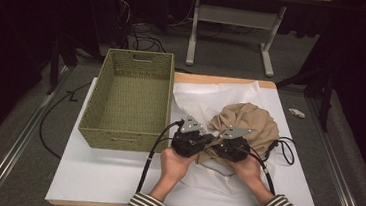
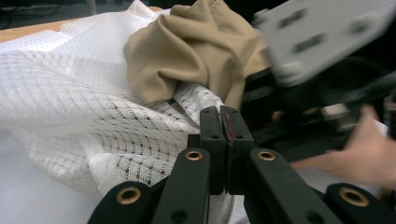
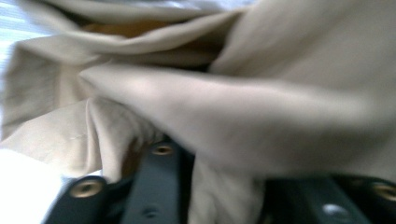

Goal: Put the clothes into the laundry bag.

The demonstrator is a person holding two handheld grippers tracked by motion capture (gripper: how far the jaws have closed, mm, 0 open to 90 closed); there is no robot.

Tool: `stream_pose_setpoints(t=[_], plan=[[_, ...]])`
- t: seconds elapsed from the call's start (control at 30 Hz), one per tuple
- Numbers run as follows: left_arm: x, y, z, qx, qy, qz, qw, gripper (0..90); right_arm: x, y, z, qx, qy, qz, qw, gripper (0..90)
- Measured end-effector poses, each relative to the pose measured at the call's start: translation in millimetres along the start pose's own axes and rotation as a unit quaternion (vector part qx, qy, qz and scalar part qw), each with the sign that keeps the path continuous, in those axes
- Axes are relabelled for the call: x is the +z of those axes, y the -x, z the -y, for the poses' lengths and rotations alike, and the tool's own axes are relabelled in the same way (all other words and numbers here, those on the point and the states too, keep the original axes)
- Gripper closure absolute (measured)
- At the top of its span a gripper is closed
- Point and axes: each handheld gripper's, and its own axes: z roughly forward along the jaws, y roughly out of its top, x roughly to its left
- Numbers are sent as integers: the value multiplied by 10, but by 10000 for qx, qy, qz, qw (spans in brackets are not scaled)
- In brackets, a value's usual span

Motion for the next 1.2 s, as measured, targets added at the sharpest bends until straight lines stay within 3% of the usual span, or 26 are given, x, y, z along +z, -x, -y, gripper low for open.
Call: stream_pose_setpoints(t=[0.07, 0.1, 0.13, 0.2, 0.27, 0.33, 0.4, 0.47, 0.5, 0.57, 0.6, 0.67, 0.73, 0.9, 0.97, 1.07, 1.1, 1.13, 1.2], plan=[[-11, -12, 13, -8, 2, -39, 10000, 890, -197, -38, 5, -60, 40, -203, 9998, 557], [-11, -12, 13, -8, 2, -39, 10000, 890, -197, -38, 5, -60, 40, -203, 9998, 557], [-11, -14, 18, -11, 10, -53, 10000, 889, -341, -52, 17, -117, 24, -253, 9996, 527], [-10, -18, 28, -9, 21, -70, 10000, 889, -415, -45, 21, -155, 0, -279, 9995, 522], [-6, -15, 36, -2, 19, -86, 10000, 889, -644, 7, 40, -129, 93, -310, 9994, 509], [0, -5, 42, 18, 17, -100, 9999, 889, -723, 39, 43, -115, 163, -307, 9993, 504], [3, -6, 47, 16, 14, -94, 10000, 888, -929, 160, 38, -7, 408, -130, 9991, 461], [5, -4, 49, 32, -14, -97, 9999, 888, -979, 209, 26, 63, 481, -42, 9988, 437], [6, 1, 50, 38, -18, -102, 9999, 888, -1048, 337, -15, 184, 587, 77, 9981, 389], [10, 10, 53, 49, -22, -104, 9999, 888, -1063, 400, -41, 310, 599, 137, 9976, 362], [12, 13, 55, 60, -46, -101, 9999, 888, -1046, 534, -103, 523, 587, 269, 9965, 317], [16, 20, 60, 75, -68, -100, 9999, 888, -1021, 598, -134, 615, 546, 340, 9960, 301], [18, 29, 67, 91, -91, -107, 9999, 888, -891, 776, -213, 835, 377, 509, 9945, 264], [24, 29, 107, 89, -145, -88, 9998, 888, -658, 924, -252, 1097, 108, 537, 9925, 242], [30, 23, 126, 69, -151, -80, 9998, 888, -546, 950, -245, 1184, 13, 499, 9917, 258], [33, 17, 138, 51, -158, -60, 9998, 888, -371, 944, -212, 1132, -136, 195, 9933, 510], [33, 17, 138, 51, -158, -60, 9998, 888, -371, 944, -212, 1132, -136, 195, 9933, 510], [32, 15, 137, 47, -154, -56, 9999, 888, -329, 932, -195, 987, -186, -17, 9949, 688], [32, 9, 135, 40, -164, -52, 9998, 888, -333, 926, -183, 915, -217, -158, 9954, 807]])
